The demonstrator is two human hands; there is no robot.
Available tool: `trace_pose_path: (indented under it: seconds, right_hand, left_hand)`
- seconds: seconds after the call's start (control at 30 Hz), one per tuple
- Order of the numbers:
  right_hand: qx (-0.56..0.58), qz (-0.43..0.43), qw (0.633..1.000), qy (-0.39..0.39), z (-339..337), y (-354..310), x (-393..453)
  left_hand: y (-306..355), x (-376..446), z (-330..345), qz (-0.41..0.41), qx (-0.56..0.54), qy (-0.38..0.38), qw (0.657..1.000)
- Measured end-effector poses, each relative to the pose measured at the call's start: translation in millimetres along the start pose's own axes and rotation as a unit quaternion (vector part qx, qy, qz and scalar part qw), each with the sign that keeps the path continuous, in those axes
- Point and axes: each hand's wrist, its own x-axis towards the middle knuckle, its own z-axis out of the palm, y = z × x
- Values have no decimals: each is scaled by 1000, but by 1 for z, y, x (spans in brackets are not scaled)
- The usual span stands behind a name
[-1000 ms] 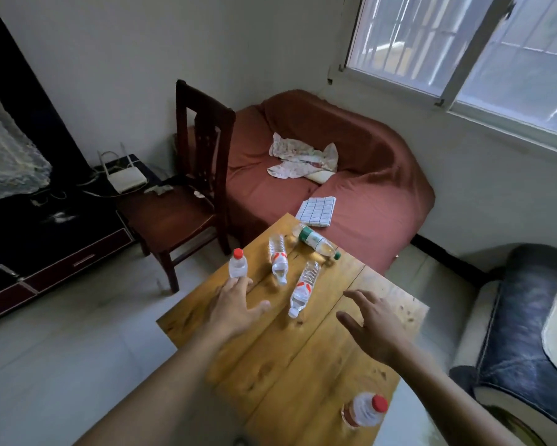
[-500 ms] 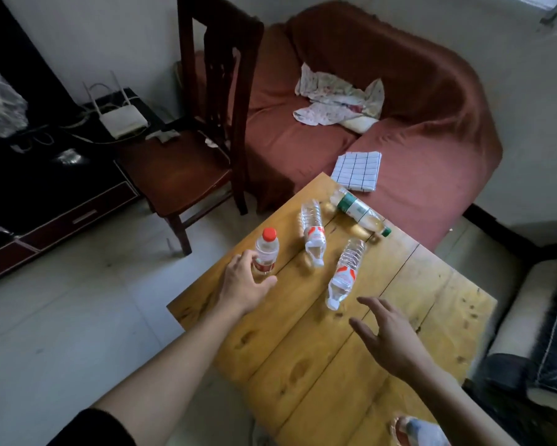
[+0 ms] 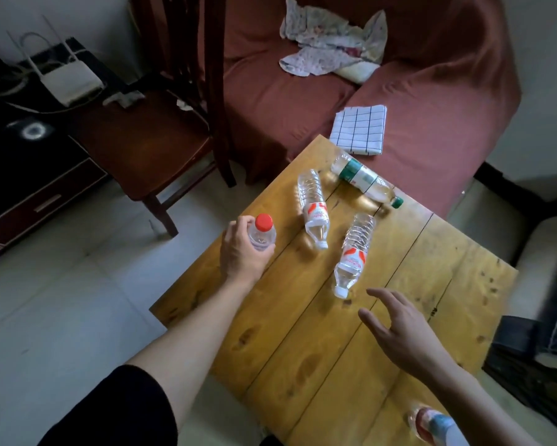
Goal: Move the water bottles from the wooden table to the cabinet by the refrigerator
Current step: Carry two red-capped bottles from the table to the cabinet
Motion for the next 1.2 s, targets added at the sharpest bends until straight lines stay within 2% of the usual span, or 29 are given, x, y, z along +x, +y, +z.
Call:
trace_pose_path:
  seconds: [0.13,0.27,0.43,0.73,0.87,1.03,1.2]
  right_hand:
    - [6,13,1000,-1,0,0,3]
    - [12,15,1000,6,2,1,2]
    - [12,18,1000,9,0,14,-7]
    - [10,13,1000,22,-13,43,-57]
    - [13,13,999,28,-21,72,-89]
    - [45,7,998,47,-29,117,-129]
    - [58,-17,997,41,-29,160,-168]
  left_hand:
    - [-6,4,7,-6,-8,6,1000]
    - [-10,5,10,20,-7,22,1000]
    - [-20,-14,8,33,-25,10,999]
    - [-5,-107,8,39,-37,-14,998]
    - [14,-157,14,70,-21,-18,997]
    - [38,-223,26,60,-10,-5,998]
    - [58,-276,35,63,11,-27,998]
